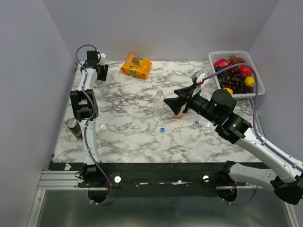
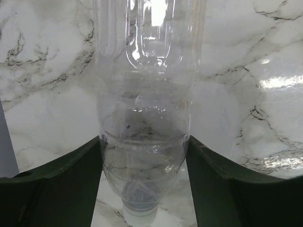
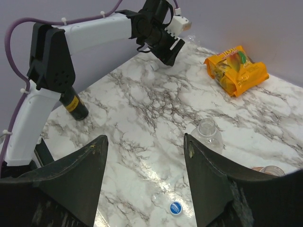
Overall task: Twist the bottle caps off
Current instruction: Pick up the plastic bottle from the corner of the board, then pass from the left arm to the right
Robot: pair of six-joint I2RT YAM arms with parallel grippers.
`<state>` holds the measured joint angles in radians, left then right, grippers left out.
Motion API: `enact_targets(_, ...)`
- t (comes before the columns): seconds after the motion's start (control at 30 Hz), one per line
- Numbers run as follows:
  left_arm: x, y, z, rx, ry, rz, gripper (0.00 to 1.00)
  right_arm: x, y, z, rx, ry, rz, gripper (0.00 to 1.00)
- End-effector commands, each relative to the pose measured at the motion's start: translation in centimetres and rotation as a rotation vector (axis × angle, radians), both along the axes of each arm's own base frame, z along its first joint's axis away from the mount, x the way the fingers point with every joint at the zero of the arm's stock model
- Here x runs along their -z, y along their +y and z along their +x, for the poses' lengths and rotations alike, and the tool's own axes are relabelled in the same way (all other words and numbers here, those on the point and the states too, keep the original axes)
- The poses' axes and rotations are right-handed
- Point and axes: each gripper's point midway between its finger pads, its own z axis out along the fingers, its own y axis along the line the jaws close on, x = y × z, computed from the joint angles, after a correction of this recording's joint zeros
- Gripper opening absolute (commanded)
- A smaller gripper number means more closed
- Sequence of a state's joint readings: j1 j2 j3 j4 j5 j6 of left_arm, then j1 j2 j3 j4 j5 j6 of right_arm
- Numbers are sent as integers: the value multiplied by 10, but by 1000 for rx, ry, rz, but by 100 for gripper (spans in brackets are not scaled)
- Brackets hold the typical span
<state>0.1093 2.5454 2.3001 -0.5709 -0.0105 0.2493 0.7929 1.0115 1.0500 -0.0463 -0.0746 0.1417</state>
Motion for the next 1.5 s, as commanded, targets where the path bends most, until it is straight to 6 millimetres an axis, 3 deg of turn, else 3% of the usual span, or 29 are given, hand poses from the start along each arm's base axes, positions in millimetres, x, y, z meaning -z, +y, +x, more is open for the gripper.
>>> enact_targets(0.0,7,-3,3,47,0,-13,68,-11,-3,-1,18,-22,20,71)
enact_targets(0.17,-6,-4,-8,40,-28,0,57,-4,-2,3,28,-3,0,71)
enact_targets(0.3,-47,-11,-10,38,-139,-30,54,-1,-1,2,25,15,-13,70)
enact_targets(0.33,-49,-16,-15,36,-144,-52,54,0,1,0,12,23,-10,70)
enact_targets(0.37,-76,-17,-16,37,-197,-63,53,-1,2,-3,-3,24,-4,70)
enact_targets(0.43,-95,-27,-17,56,-245,-100,52,-3,2,-10,-34,34,15,71)
enact_targets(0.47,-115,-31,-19,56,-282,-118,52,-3,3,-13,-45,38,19,71)
enact_targets(0.57,-145,-45,-25,76,-332,-156,52,-2,0,-18,-47,59,29,71)
enact_targets(0.63,-152,-58,-31,83,-346,-184,51,0,-4,-19,-35,77,30,71)
enact_targets(0.67,-169,-63,-34,91,-377,-189,52,2,-5,-21,-34,85,31,71)
enact_targets(0.73,-182,-79,-40,102,-384,-236,52,2,-5,-25,-43,99,41,71)
enact_targets(0.8,-209,-96,-51,140,-426,-310,51,1,-7,-30,-54,102,55,70)
enact_targets(0.83,-206,-103,-59,113,-413,-388,52,1,-7,-33,-69,113,64,70)
enact_targets(0.9,-247,-116,-77,150,-502,-458,52,0,-6,-37,-80,122,78,69)
enact_targets(0.93,-237,-122,-89,136,-478,-516,52,-1,-5,-38,-87,137,89,69)
enact_targets(0.97,-266,-125,-105,145,-537,-543,52,-2,-4,-39,-93,143,95,68)
enact_targets(1.0,-282,-131,-113,168,-592,-576,51,-4,0,-38,-102,147,95,67)
enact_targets(1.03,-271,-137,-126,172,-575,-619,51,-5,5,-41,-122,150,93,67)
enact_targets(1.1,-313,-148,-153,188,-679,-737,51,-1,15,-40,-131,161,72,66)
enact_targets(1.13,-302,-155,-165,192,-653,-792,51,-2,20,-40,-134,154,65,66)
enact_targets(1.2,-333,-168,-193,214,-720,-897,51,0,25,-36,-123,155,51,66)
enact_targets(1.23,-319,-172,-201,197,-700,-938,51,3,30,-30,-105,158,38,66)
enact_targets(1.3,-350,-180,-230,213,-788,-1072,51,4,38,-24,-99,152,30,69)
enact_targets(1.33,-334,-185,-238,195,-764,-1121,51,10,46,-21,-107,158,4,69)
enact_targets(1.4,-355,-196,-265,215,-807,-1236,50,5,54,-17,-102,144,2,69)
enact_targets(1.43,-344,-205,-273,209,-778,-1276,50,6,57,-16,-100,134,-7,69)
enact_targets(1.47,-354,-207,-286,212,-813,-1305,50,7,63,-12,-98,135,-12,69)
